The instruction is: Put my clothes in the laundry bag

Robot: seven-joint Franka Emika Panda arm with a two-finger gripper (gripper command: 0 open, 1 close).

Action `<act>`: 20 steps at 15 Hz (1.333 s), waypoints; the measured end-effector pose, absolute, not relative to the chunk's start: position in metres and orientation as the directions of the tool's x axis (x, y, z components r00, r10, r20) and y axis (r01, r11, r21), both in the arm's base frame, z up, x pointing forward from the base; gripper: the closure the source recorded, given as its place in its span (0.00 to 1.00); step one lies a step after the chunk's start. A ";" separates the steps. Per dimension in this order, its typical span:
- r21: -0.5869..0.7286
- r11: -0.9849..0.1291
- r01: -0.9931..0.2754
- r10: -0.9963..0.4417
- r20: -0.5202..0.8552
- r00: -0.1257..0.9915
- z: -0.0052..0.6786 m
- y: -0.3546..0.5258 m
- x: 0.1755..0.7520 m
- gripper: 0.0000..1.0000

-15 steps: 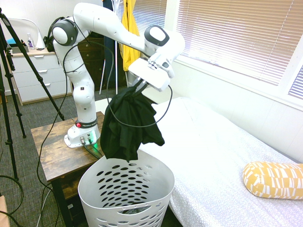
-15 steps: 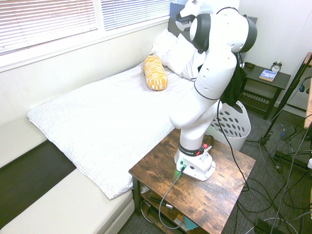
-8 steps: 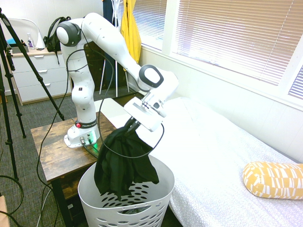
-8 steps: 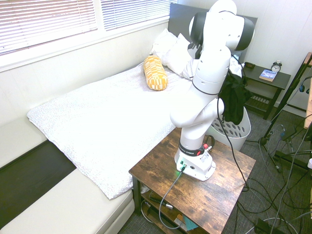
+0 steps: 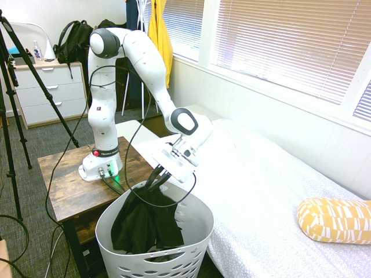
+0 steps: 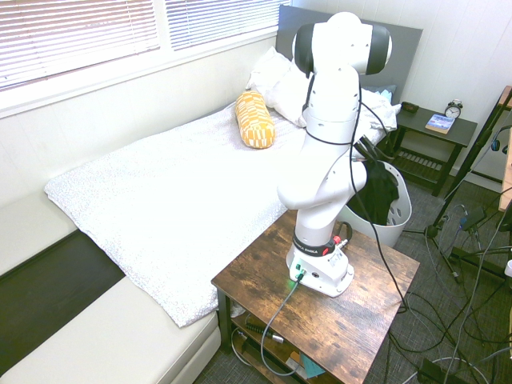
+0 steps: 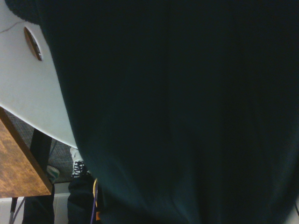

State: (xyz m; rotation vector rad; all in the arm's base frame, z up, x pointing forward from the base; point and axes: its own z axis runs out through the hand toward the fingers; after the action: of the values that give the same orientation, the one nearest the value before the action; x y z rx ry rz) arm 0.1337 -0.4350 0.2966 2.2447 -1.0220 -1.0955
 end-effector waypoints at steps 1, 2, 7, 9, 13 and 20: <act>0.650 -0.631 -0.425 -0.774 -0.481 0.412 0.296 -0.435 0.133 0.00; 0.649 -0.631 -0.425 -0.773 -0.482 0.412 0.296 -0.435 0.133 0.00; 0.607 -0.628 -0.486 -0.775 -0.436 0.457 0.318 -0.435 0.156 0.00; 0.552 -0.635 -0.540 -0.766 -0.362 0.532 0.353 -0.430 0.193 0.00; 0.462 -0.651 -0.602 -0.723 -0.134 0.678 0.397 -0.405 0.288 0.00; 0.239 -0.669 -0.704 -0.707 0.088 0.702 0.386 -0.239 0.456 0.00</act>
State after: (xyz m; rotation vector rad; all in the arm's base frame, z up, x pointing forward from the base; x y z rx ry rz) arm 0.4557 -0.2389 0.3860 2.6568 -1.1230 -0.0176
